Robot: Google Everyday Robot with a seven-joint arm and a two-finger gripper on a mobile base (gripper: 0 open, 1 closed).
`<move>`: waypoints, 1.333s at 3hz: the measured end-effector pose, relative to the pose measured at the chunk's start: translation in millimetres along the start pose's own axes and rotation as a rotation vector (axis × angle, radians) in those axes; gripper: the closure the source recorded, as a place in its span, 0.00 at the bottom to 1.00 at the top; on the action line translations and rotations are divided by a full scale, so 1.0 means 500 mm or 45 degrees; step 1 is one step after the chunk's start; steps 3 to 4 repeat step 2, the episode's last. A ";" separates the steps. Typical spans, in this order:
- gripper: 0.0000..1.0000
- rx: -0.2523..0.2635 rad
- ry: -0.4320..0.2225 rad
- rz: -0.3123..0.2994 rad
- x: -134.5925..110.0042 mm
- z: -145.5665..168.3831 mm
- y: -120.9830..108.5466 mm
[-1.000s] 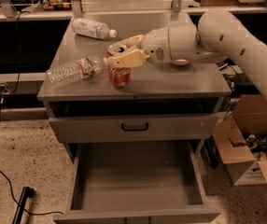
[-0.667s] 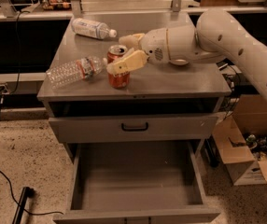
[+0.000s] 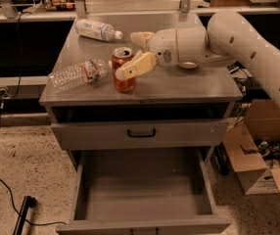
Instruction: Pick coke can from middle drawer and place on counter
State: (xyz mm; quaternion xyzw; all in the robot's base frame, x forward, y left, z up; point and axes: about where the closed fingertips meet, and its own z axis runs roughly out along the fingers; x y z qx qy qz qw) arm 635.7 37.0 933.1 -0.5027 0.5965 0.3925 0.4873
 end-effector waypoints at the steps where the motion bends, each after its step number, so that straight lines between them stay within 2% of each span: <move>1: 0.00 -0.023 -0.061 -0.142 -0.050 -0.050 0.009; 2: 0.00 0.050 -0.031 -0.354 -0.097 -0.109 0.021; 4: 0.00 0.050 -0.031 -0.354 -0.097 -0.109 0.021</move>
Offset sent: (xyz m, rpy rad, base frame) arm -0.0296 -0.0724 0.0992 -0.1103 -0.4941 -0.0417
